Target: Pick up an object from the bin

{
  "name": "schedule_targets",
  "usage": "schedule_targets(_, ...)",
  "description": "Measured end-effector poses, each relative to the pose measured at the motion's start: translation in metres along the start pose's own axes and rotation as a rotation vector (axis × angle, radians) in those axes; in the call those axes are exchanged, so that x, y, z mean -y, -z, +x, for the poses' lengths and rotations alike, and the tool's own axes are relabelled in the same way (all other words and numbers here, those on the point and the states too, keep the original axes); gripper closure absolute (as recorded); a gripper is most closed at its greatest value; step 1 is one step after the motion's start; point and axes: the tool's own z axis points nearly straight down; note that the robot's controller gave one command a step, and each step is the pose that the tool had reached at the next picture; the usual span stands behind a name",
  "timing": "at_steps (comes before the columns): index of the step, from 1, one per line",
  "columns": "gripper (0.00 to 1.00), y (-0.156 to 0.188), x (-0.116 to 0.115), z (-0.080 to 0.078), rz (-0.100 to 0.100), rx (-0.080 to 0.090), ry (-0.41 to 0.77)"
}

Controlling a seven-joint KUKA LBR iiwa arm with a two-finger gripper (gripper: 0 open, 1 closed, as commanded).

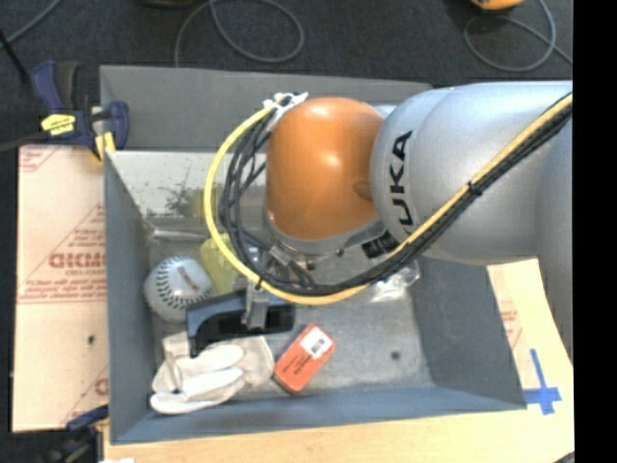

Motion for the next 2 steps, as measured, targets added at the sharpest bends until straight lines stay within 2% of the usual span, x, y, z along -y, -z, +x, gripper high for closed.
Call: schedule_targets(2, 0.00, 0.0029, 0.0011, -0.0024, -0.002, 0.010, -0.003)
